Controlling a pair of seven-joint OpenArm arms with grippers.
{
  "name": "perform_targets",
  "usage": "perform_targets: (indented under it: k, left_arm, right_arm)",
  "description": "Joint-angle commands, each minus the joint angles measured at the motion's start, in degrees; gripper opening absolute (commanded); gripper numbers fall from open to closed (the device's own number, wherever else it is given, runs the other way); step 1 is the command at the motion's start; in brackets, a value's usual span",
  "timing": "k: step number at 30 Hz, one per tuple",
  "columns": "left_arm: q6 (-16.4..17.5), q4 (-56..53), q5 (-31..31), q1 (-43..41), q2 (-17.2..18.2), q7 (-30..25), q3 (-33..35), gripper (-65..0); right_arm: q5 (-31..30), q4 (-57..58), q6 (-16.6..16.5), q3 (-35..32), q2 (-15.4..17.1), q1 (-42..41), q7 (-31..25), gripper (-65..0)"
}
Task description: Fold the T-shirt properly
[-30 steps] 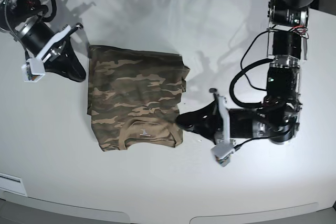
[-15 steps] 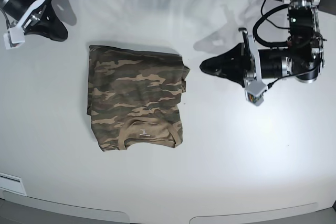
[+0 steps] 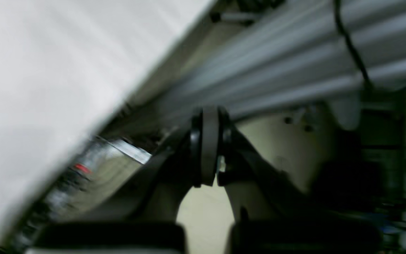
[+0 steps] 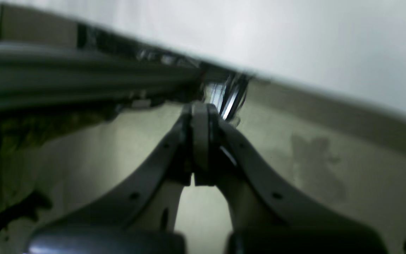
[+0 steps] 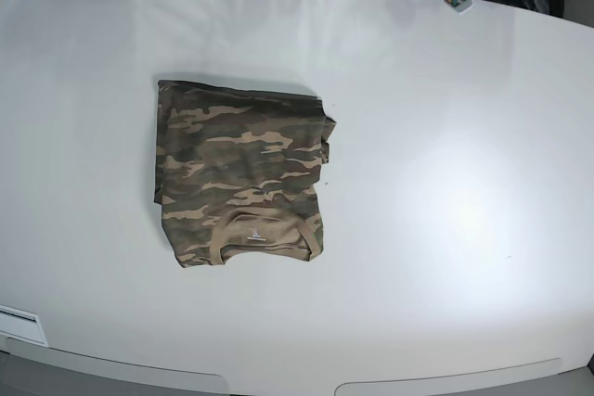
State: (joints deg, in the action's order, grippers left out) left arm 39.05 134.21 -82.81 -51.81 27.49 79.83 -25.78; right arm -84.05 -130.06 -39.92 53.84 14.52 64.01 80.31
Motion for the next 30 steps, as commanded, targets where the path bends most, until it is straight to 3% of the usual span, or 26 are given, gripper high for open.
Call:
perform_targets:
  k: [1, 6, 8, 12, 13, 17, 21, 25, 30]
  left_arm:
    - [-0.22, 0.79, 0.48, -3.52, 0.44, 0.17, -0.46, -65.0]
    - [0.22, -1.68, 6.8, -15.78, -0.46, 0.17, -0.44, -65.0]
    - [0.61, -5.81, 10.54, -18.58, -0.94, -2.8, -0.42, -65.0]
    - [-0.04, -16.5, 15.21, -18.27, -2.58, -6.29, 0.72, -65.0]
    - [-0.04, -19.54, 15.8, -17.33, -3.06, -6.67, 1.49, -65.0]
    - [0.0, -32.0, 17.77, -11.17, -4.5, -7.48, 5.81, -65.0]
    - [-0.07, -45.31, 25.99, -3.26, -4.5, -14.32, 11.41, -65.0]
    - [-0.04, -58.97, 37.29, 5.49, -4.81, -26.25, 17.64, -65.0]
    - [-0.07, -75.34, 52.52, 16.52, -7.58, -46.25, 24.15, -65.0]
  right_arm:
    - [-0.95, -0.24, -0.08, 0.57, 0.42, 2.45, -0.31, -65.0]
    - [-0.95, 5.09, -0.08, -0.31, 0.48, 8.22, -0.31, -65.0]
    - [-0.95, 8.46, -0.08, -2.27, 0.59, 9.05, -0.31, -65.0]
    - [-0.95, 17.57, -0.08, -9.35, 0.72, 9.11, -0.35, -65.0]
    - [-0.33, 20.09, -0.08, -11.61, 0.94, 8.74, -2.51, -65.0]
    - [11.91, 30.18, -0.08, -20.81, 2.64, 4.02, -10.62, -65.0]
    - [25.73, 41.59, -0.08, -28.68, 2.8, -4.02, -18.97, -65.0]
    - [39.32, 54.62, -0.08, -35.39, 2.8, -12.74, -30.45, -65.0]
    - [53.37, 70.05, 0.76, -43.93, 2.75, -23.74, -49.77, -65.0]
